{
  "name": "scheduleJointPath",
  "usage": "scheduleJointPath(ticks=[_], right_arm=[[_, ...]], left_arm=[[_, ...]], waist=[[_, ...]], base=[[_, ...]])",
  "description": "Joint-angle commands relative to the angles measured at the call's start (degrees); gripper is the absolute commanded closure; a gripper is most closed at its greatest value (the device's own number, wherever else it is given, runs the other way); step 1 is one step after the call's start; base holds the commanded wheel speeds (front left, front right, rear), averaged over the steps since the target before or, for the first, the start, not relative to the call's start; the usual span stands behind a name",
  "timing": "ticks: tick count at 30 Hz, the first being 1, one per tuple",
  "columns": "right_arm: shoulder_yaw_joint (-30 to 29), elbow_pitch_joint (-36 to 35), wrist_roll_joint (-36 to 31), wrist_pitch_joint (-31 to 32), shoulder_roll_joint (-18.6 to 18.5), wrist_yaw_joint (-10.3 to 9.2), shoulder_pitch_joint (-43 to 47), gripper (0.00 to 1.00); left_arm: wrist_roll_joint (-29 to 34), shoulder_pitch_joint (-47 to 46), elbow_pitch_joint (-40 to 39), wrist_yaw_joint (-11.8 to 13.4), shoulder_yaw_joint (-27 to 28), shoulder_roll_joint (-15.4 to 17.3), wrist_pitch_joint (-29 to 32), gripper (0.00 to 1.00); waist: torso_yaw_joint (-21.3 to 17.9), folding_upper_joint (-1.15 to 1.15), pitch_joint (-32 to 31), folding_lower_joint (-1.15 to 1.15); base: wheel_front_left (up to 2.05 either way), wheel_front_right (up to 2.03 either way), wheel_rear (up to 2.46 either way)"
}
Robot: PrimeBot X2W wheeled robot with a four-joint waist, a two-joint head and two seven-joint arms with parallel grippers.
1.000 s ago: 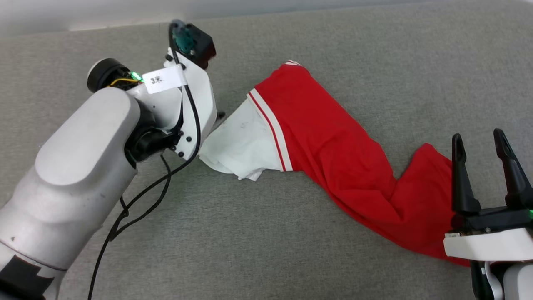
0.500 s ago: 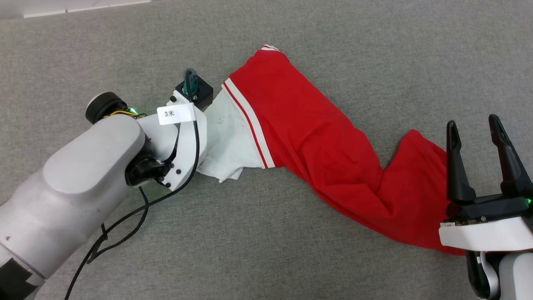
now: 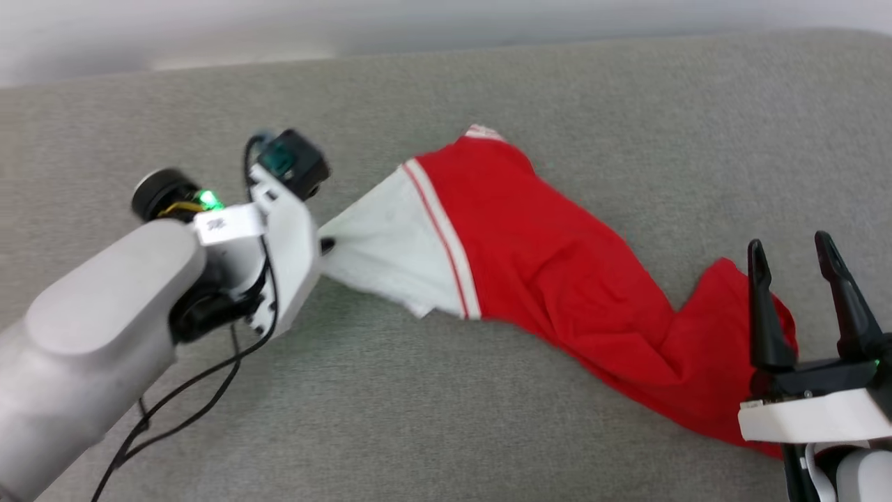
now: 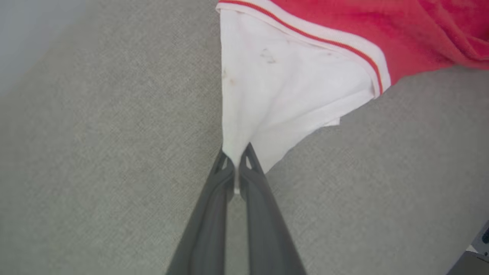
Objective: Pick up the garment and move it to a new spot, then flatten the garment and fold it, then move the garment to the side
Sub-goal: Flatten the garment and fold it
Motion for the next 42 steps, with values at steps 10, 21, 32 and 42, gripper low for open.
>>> scheduleJointPath(ticks=[10, 21, 32, 42], right_arm=[[-0.6, 0.8, 0.3, -0.1, 0.2, -0.03, 2.8, 0.0], [-0.6, 2.1, 0.2, -0.1, 0.2, -0.03, 4.0, 0.0], [-1.5, 0.3, 0.5, -0.1, -4.8, -0.03, -1.1, 0.0], [11.3, -0.5, 5.6, 9.9, -21.8, -0.03, -16.5, 0.0]], left_arm=[[-6.6, 13.8, -5.4, 4.7, 0.6, 10.4, -2.2, 1.0], [-9.0, 22.0, -3.0, 8.6, 0.0, 12.7, -5.6, 0.0], [0.7, 23.4, -7.6, 19.6, 6.9, 11.0, -33.3, 0.0], [10.2, 32.0, -14.8, 34.8, 19.5, 4.0, -45.8, 0.0]], waist=[[3.5, 0.0, -3.5, 0.0], [2.9, 0.0, -4.0, 0.0], [4.4, 0.0, -6.7, 0.0], [7.1, 0.0, -6.0, 0.0]], base=[[0.0, 0.0, 0.0], [0.0, 0.0, 0.0], [0.0, 0.0, 0.0], [0.0, 0.0, 0.0]])
